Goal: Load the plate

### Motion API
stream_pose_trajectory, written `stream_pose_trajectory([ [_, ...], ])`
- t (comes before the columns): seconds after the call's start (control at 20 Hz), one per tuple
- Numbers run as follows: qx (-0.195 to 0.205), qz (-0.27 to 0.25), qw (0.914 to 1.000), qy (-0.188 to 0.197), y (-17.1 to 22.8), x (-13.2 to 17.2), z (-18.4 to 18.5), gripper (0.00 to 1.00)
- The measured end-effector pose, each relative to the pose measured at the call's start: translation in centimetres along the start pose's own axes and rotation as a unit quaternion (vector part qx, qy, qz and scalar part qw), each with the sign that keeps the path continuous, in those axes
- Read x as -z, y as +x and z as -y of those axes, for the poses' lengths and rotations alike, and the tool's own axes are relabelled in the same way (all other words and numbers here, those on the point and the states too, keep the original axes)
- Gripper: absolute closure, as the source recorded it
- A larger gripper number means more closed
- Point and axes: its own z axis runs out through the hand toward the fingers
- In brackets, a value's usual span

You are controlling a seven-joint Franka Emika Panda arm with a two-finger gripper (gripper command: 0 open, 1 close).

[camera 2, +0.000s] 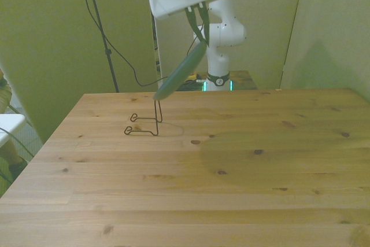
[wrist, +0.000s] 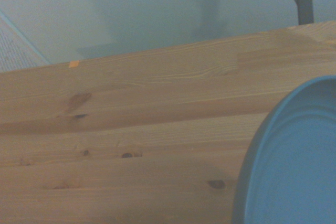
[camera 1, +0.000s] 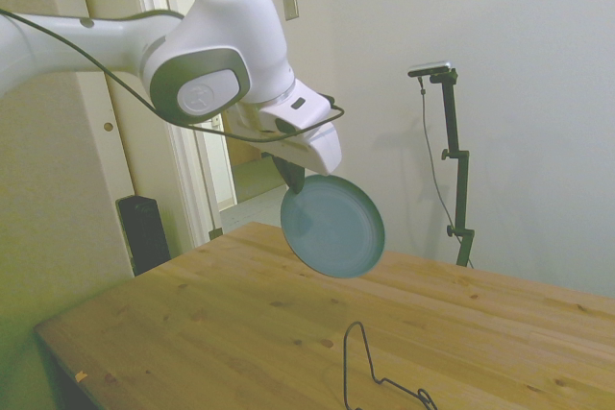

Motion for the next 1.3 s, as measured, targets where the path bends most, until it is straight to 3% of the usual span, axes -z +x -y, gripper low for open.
stream_pose_trajectory([
  [0.45,-0.058,0.041,0.9959,0.056,3.2,5.1,-8.3,1.0],
  [0.9,-0.085,0.048,0.9939,0.053,5.0,4.5,-11.3,1.0],
  [1.3,-0.137,0.07,0.983,0.1,9.9,4.5,-17.4,1.0],
])
